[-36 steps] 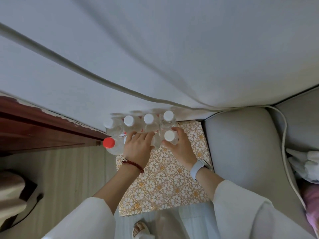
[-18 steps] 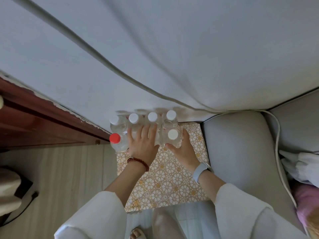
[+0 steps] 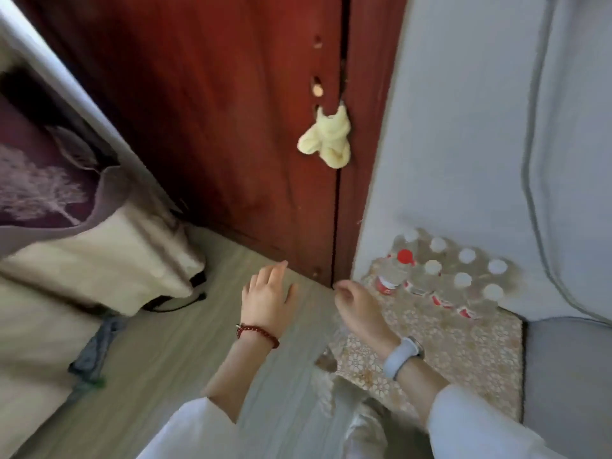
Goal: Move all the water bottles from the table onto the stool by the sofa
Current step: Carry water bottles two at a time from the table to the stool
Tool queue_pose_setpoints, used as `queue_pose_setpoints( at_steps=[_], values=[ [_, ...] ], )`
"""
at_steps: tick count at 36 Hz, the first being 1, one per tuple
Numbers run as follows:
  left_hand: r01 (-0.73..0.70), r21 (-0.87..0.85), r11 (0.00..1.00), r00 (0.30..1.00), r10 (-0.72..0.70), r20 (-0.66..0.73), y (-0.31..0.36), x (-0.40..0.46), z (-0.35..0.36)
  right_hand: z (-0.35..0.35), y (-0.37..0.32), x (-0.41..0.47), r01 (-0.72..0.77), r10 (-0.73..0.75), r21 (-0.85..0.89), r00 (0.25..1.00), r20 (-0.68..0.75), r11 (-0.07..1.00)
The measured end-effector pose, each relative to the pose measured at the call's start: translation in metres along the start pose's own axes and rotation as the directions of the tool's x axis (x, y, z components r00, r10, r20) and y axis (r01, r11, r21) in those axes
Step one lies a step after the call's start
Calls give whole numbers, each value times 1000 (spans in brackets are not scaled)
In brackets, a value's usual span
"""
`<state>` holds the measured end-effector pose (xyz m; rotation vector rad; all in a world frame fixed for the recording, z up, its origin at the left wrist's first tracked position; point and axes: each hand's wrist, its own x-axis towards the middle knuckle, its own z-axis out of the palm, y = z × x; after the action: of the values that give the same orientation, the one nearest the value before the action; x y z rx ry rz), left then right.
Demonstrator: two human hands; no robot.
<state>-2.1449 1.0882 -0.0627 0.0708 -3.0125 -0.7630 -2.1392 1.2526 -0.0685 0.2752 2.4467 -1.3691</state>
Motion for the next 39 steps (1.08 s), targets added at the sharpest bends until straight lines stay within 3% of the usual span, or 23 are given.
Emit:
queue_pose_setpoints(
  at_steps=[5, 9, 13, 20, 30, 39],
  values=[
    [241, -45, 969, 942, -245, -228, -144, -114, -120, 139, -93, -71, 232, -214, -70, 955, 205, 970],
    [445, -41, 894, 832, -431, -349, -256, -243, -205, 271, -157, -161, 358, -300, -30, 822, 484, 933],
    [649, -99, 754, 650, -618, -442, -338, -370, -269, 384, -202, -253, 490, -363, 13, 627, 689, 871],
    [803, -318, 503, 275, -787, -552, -422, -572, -327, 548, -259, -404, 693, -366, 71, 287, 885, 717],
    [816, -521, 251, -109, -818, -564, -541, -773, -381, 774, -289, -586, 805, -214, 208, -103, 971, 555],
    [759, -644, 92, -405, -708, -579, -656, -935, -503, 967, -350, -789, 845, -135, 374, -350, 927, 381]
  ],
)
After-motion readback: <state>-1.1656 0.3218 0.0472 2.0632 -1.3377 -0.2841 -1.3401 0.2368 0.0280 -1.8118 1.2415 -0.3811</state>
